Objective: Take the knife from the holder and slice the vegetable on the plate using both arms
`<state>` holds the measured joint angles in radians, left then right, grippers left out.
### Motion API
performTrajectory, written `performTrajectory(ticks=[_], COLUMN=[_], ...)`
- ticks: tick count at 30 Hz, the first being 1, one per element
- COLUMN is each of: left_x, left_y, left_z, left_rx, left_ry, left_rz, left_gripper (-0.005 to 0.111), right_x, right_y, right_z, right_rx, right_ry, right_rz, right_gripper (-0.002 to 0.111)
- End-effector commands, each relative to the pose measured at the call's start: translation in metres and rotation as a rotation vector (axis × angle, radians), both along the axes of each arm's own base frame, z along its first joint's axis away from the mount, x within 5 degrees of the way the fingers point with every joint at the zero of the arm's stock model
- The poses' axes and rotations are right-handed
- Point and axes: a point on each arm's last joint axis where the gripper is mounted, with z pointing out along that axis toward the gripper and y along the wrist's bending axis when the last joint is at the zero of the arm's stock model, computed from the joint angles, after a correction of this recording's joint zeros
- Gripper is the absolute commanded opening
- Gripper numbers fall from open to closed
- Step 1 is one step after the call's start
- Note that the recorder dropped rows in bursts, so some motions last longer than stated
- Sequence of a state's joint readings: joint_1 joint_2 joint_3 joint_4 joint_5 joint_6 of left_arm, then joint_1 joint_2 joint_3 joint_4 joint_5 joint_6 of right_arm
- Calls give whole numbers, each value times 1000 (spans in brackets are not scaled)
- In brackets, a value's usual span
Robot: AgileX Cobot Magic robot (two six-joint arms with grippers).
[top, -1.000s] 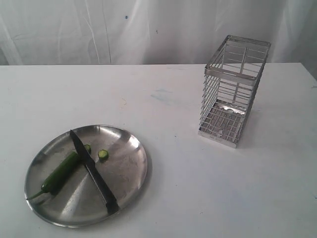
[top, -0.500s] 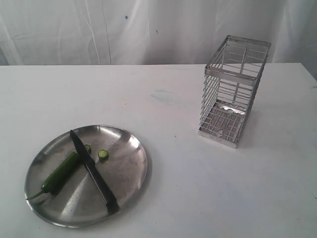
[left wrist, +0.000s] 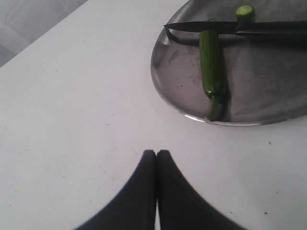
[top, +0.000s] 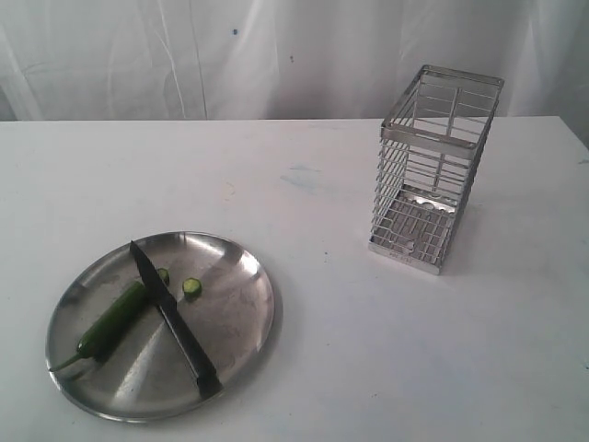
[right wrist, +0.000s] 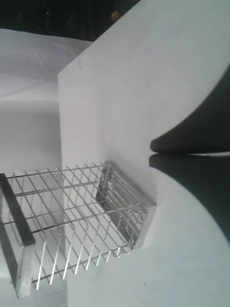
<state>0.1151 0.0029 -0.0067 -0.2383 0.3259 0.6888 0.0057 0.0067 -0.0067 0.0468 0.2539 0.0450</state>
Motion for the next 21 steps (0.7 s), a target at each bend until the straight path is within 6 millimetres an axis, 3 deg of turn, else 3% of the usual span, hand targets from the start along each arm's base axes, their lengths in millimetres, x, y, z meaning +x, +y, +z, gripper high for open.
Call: performTrajectory(ticks=[1, 21], left_x=[0, 0], left_y=[0, 0], left_z=[-2, -2], left_rx=[-15, -15], left_ry=[9, 9], left_rz=[3, 3], left_gripper=[0, 0], right_x=[1, 1], right_y=[-1, -1], right_z=[12, 10], right_rx=[2, 20], right_ry=[-156, -128], right_rz=[-14, -13], right_gripper=[0, 0])
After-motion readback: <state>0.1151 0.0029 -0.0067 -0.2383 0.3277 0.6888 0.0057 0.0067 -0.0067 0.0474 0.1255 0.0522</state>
